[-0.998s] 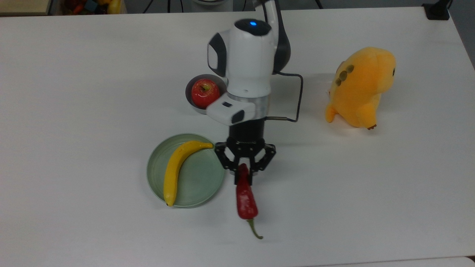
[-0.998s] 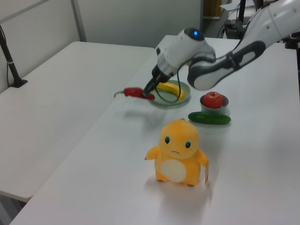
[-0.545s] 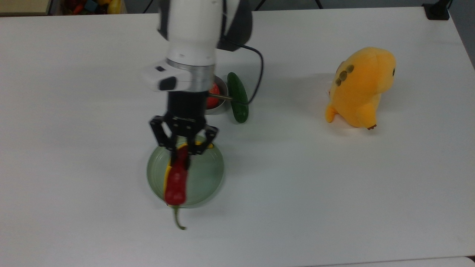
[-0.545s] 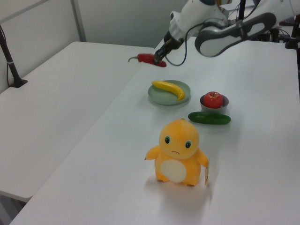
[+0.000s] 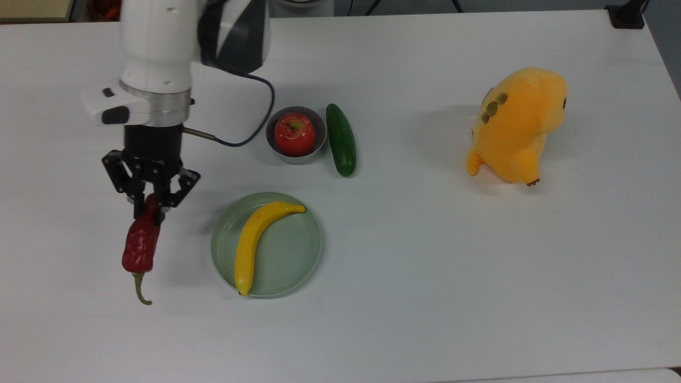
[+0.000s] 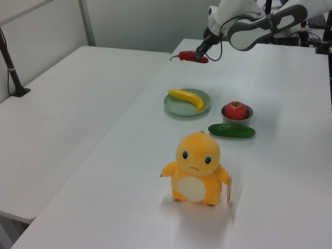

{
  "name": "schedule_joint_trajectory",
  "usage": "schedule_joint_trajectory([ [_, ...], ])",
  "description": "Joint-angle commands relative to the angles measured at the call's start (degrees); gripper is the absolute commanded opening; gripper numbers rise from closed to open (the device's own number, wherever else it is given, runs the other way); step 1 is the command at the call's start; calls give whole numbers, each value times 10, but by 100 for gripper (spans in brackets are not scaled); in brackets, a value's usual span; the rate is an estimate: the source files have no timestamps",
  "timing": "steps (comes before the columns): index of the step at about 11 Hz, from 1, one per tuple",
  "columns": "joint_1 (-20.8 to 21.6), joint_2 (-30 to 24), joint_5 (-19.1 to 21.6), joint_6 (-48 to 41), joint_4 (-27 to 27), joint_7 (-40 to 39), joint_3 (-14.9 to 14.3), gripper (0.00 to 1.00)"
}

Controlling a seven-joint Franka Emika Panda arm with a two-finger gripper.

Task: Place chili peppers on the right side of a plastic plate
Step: 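Lower the chili pepper onto the table beside the plate rim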

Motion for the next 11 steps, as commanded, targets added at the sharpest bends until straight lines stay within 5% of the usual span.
schedule_joint_trajectory([
  [1, -8, 2, 53, -4, -38, -95, -1, 0],
  [6, -6, 26, 53, 2, -68, -122, -1, 0],
  [8, -7, 28, 54, 3, -67, -122, -1, 25],
  [9, -7, 27, 54, 3, -67, -122, -1, 54],
  [11, -7, 25, 54, 3, -67, -116, -1, 87],
])
